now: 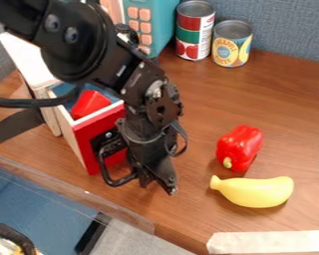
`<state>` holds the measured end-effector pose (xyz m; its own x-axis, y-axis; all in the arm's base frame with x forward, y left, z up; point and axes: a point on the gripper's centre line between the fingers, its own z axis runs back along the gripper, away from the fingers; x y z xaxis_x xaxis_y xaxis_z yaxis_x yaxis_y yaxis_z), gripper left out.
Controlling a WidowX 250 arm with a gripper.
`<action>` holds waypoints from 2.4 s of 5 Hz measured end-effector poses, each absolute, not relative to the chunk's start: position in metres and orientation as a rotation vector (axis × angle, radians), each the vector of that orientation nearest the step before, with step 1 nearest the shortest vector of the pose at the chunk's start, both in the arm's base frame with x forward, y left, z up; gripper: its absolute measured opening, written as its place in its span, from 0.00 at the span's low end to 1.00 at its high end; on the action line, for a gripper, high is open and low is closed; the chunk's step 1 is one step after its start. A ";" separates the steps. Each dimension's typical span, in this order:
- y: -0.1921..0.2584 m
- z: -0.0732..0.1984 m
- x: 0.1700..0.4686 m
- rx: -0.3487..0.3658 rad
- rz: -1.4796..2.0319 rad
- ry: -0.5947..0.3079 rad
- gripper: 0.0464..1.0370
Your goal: Open the drawer
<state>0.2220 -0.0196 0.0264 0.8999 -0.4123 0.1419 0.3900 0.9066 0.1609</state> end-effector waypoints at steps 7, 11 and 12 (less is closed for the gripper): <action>-0.022 0.067 0.211 0.105 -0.374 -0.225 0.97; 0.019 0.140 0.239 0.040 -0.255 -0.334 0.96; 0.036 0.147 0.252 0.045 -0.214 -0.349 0.96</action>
